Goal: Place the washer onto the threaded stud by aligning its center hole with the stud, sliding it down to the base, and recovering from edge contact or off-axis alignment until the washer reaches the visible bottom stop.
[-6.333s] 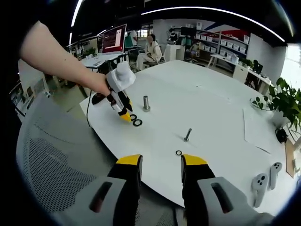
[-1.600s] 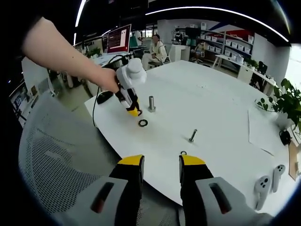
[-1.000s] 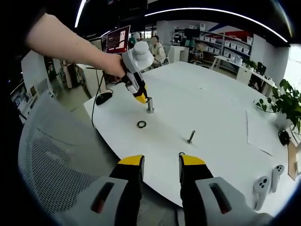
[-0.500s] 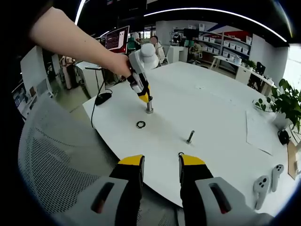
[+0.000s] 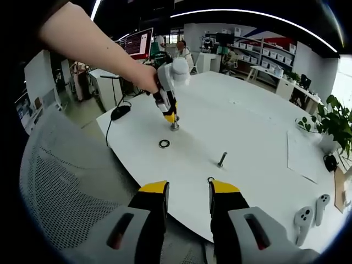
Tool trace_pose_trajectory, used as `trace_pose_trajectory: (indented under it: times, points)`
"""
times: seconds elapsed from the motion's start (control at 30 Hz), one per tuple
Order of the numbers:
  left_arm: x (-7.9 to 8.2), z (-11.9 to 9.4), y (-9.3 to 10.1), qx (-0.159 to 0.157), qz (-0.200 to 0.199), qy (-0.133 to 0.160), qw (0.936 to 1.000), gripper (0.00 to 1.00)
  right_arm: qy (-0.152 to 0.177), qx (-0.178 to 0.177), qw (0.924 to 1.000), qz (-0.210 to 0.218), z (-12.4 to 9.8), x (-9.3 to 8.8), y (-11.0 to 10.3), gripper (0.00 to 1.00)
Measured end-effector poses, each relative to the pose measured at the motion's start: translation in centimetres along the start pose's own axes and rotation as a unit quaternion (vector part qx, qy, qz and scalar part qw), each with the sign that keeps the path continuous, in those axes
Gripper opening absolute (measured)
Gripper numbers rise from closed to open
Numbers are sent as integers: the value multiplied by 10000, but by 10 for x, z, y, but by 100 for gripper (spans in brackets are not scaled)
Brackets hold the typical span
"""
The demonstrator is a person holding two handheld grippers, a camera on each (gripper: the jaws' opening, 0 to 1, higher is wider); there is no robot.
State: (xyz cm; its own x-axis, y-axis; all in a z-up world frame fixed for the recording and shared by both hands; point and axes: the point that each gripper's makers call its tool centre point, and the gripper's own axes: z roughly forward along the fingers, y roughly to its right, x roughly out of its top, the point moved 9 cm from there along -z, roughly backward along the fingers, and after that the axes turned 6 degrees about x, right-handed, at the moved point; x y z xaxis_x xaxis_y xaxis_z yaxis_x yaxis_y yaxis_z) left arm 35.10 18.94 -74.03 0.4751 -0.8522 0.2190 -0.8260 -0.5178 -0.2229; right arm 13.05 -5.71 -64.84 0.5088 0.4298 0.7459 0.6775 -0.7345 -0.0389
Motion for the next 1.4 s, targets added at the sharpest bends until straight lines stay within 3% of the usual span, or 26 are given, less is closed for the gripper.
trace_pose_trajectory:
  times: [0.27,0.5,0.7,0.83,0.97,1.07,1.2,1.4]
  points:
    - [-3,5,7,-132,12,-131,9998,18,-15,-42,10000,24,-1,-1,1,31]
    - [-10,0,29,-238,52,-194,9995,19,-19,-38,10000,30,0,0,1,31]
    - [-14,-1,31,-253,-206,-153,9994,19,-38,-33,10000,5,0,-1,1,31]
    - [-15,0,34,-65,477,-3,9988,20,-44,-20,10000,10,0,0,1,31]
    - [-19,12,27,-128,-31,-48,9999,21,-8,-21,10000,66,0,0,1,31]
    - [-18,9,31,32,233,82,9997,22,-22,0,10000,50,0,0,1,31]
    - [-20,12,19,42,-88,118,9999,26,-12,13,10000,61,0,0,0,31]
    - [-32,8,22,95,-456,117,9988,27,11,55,10000,72,0,0,0,30]
